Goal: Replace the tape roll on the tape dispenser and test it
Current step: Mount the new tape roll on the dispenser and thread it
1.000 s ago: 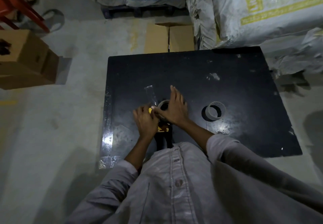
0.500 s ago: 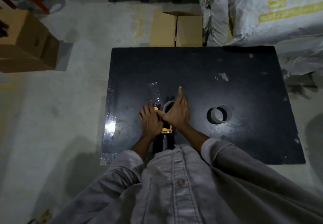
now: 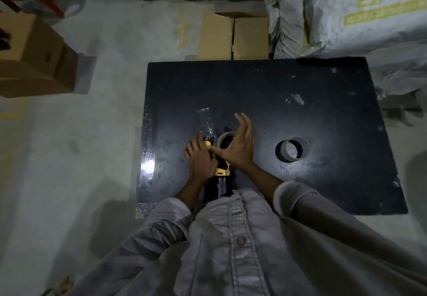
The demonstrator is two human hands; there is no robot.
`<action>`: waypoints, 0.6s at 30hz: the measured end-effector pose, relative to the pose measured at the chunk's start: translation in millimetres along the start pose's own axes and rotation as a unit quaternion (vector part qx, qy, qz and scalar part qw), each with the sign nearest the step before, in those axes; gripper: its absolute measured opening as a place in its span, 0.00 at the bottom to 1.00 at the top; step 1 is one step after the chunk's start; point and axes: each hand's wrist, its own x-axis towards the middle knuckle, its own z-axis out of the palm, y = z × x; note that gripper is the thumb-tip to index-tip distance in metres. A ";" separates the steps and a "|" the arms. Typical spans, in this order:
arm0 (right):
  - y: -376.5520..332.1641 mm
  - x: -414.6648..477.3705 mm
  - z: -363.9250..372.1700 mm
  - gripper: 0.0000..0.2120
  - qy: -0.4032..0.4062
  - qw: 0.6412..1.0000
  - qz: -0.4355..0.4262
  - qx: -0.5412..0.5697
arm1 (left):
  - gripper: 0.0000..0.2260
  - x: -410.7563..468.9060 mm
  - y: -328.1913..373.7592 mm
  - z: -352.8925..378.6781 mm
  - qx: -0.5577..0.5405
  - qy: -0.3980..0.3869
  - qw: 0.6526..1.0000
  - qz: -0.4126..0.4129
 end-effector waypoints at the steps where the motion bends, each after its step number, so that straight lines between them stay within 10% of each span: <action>1: 3.0 -0.3 -2.1 0.65 -0.003 1.000 -0.008 0.028 | 0.34 0.3 -0.4 -0.7 -0.004 0.000 1.000 0.002; 6: 14.0 -6.4 -11.5 0.64 -0.049 0.993 0.033 0.107 | 0.30 2.9 0.1 -3.1 -0.042 -0.012 0.999 -0.010; 12: -6.0 14.0 -11.4 0.21 0.090 0.902 0.227 0.357 | 0.23 4.1 24.4 0.3 -0.104 0.084 0.991 0.010; 18: -0.1 20.0 0.7 0.36 0.070 0.864 0.346 0.359 | 0.31 40.1 61.8 -1.7 -0.141 0.059 0.964 -0.218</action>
